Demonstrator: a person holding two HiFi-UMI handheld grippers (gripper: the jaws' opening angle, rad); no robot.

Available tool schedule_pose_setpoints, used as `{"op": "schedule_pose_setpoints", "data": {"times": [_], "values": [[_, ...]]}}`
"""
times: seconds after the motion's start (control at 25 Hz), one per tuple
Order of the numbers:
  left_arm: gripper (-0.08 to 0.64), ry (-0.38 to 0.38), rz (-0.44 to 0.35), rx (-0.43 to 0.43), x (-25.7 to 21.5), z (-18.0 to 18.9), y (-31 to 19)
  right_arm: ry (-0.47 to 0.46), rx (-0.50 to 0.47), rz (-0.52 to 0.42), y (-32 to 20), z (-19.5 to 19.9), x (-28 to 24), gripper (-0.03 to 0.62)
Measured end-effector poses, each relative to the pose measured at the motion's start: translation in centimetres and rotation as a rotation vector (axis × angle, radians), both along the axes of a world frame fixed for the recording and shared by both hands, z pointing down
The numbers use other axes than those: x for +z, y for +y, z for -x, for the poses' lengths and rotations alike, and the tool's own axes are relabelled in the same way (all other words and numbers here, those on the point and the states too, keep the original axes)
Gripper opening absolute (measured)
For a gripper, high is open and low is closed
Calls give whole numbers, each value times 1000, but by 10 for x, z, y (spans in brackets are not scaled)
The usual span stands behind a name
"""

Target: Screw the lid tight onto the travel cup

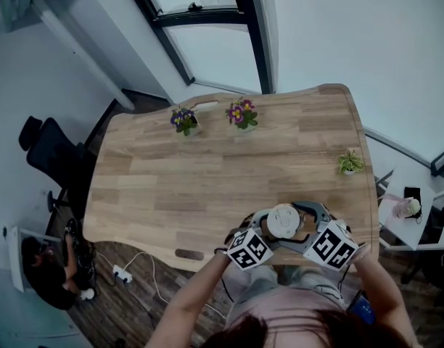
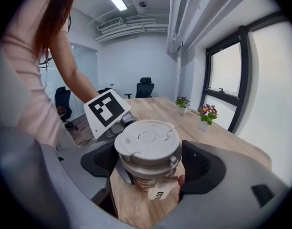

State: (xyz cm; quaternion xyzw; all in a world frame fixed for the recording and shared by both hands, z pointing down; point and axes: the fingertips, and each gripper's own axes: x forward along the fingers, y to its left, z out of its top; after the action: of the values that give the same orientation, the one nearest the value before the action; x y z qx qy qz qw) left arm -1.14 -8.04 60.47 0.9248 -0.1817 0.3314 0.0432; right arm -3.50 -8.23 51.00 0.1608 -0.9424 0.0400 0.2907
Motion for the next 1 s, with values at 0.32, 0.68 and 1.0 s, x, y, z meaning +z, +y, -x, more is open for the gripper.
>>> {"op": "schedule_pose_setpoints", "data": {"times": [0.32, 0.68, 1.0], "values": [[345, 29, -23, -100, -2, 1, -4, -74, 200, -55, -5, 0, -4, 405], [347, 3, -2, 59, 0, -1, 1, -32, 2, 11, 2, -5, 1, 407], [347, 20, -15, -69, -1, 0, -6, -80, 137, -54, -5, -3, -2, 405]]}}
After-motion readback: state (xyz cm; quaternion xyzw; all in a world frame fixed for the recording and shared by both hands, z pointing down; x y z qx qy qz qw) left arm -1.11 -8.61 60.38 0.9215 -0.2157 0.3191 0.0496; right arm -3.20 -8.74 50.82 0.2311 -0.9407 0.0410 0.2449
